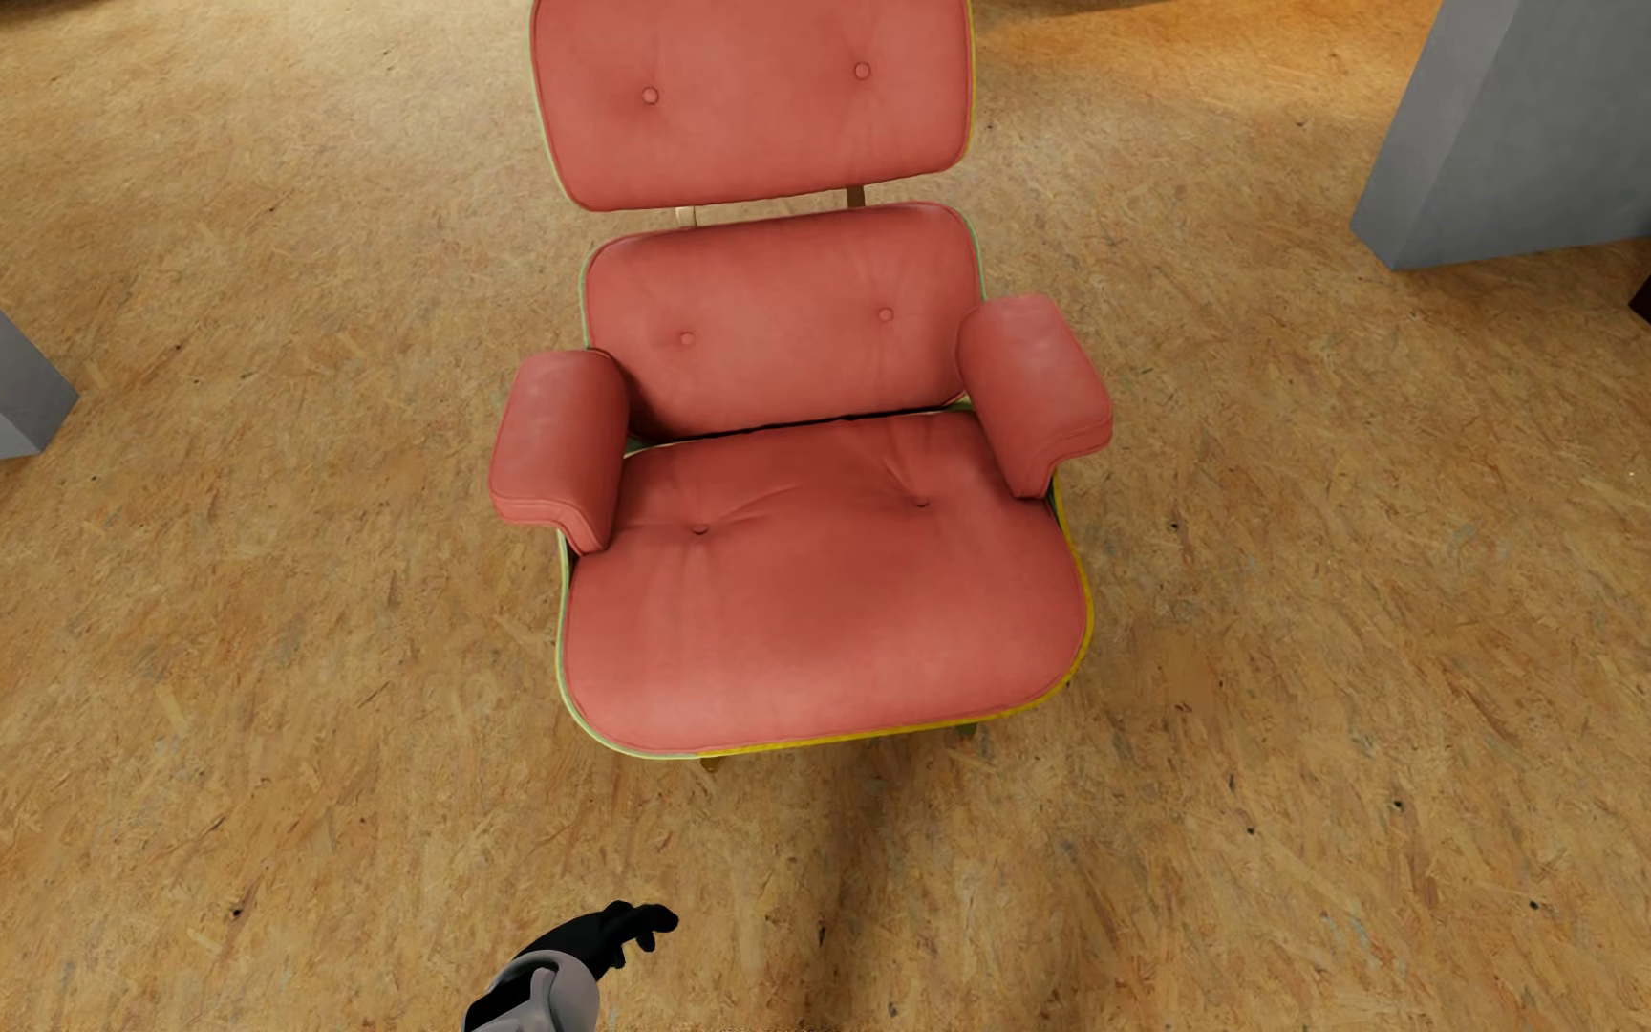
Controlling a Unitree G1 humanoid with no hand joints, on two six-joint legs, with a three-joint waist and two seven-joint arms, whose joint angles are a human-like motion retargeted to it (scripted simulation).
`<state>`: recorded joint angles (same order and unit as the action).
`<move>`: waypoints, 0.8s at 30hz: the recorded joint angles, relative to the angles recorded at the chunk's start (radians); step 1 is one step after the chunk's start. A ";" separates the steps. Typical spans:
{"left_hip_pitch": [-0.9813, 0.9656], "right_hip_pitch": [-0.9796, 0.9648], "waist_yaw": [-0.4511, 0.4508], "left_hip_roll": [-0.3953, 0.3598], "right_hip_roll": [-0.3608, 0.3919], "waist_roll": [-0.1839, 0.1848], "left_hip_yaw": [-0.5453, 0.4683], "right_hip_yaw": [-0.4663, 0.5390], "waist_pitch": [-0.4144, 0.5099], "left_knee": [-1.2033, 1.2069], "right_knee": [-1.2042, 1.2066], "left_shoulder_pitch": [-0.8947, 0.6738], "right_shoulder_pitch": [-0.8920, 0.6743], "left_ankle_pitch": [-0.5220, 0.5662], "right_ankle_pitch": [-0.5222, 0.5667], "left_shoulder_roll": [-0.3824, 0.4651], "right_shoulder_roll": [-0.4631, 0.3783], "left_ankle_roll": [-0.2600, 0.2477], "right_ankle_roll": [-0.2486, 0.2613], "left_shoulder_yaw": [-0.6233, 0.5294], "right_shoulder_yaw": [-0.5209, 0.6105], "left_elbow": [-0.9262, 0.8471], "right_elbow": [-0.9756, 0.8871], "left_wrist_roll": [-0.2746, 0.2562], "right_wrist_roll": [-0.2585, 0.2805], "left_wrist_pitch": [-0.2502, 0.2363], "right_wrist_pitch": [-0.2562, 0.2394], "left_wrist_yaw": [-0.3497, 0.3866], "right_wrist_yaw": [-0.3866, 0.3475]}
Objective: Walk to the armchair
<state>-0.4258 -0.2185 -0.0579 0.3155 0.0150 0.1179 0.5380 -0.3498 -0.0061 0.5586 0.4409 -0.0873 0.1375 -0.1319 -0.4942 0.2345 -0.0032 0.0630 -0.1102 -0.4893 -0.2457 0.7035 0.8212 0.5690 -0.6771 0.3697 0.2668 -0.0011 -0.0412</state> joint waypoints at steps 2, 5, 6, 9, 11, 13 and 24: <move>0.006 0.000 0.004 -0.011 -0.002 -0.008 0.002 -0.003 -0.002 -0.024 -0.005 0.024 0.016 0.004 0.003 -0.007 -0.010 0.012 -0.003 -0.015 -0.007 0.063 0.014 -0.013 -0.009 0.011 0.003 -0.042 0.007; 0.005 0.004 0.009 -0.017 0.000 -0.020 -0.008 -0.014 -0.004 -0.035 -0.015 0.071 0.037 0.001 0.027 -0.006 -0.006 0.013 0.011 -0.042 -0.029 0.157 0.000 -0.020 0.000 0.034 0.001 -0.098 0.003; 0.002 0.006 0.010 -0.015 0.002 -0.023 -0.014 -0.020 -0.004 -0.030 -0.021 0.091 0.042 -0.003 0.071 -0.002 0.000 0.012 0.006 -0.045 -0.036 0.173 -0.008 -0.020 0.006 0.039 0.005 -0.101 0.003; -0.021 0.009 0.011 -0.001 0.011 -0.029 -0.039 -0.034 -0.003 0.004 -0.021 0.164 0.047 -0.020 0.095 0.004 0.018 0.007 -0.007 -0.018 -0.044 0.192 -0.020 -0.032 0.012 0.053 0.009 -0.040 -0.004; -0.034 0.008 0.015 0.004 0.014 -0.030 -0.055 -0.046 0.001 0.025 -0.015 0.211 0.052 -0.028 0.088 -0.004 0.019 0.004 -0.007 0.013 -0.036 0.182 -0.002 -0.054 -0.002 0.062 -0.017 -0.011 -0.004; -0.036 0.007 0.023 0.005 0.014 -0.031 -0.060 -0.051 0.005 0.030 -0.009 0.234 0.038 -0.031 0.085 -0.009 0.017 0.001 -0.009 0.021 -0.016 0.173 0.015 -0.063 -0.023 0.059 -0.021 -0.025 0.001; -0.076 -0.028 0.046 -0.036 -0.001 -0.037 -0.087 -0.090 0.038 -0.024 -0.031 0.114 -0.058 0.009 0.111 -0.006 -0.005 0.006 -0.014 -0.081 0.120 0.109 -0.029 0.120 -0.048 0.027 -0.087 -0.080 -0.001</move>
<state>-0.5013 -0.2461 -0.0116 0.2798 0.0137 0.0813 0.4513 -0.4396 0.0323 0.5346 0.4096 0.0266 0.0795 -0.1228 -0.3837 0.2286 -0.0077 0.0694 -0.1243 -0.5705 -0.1256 0.8127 0.7927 0.6893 -0.7256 0.3969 0.1800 -0.0810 -0.0425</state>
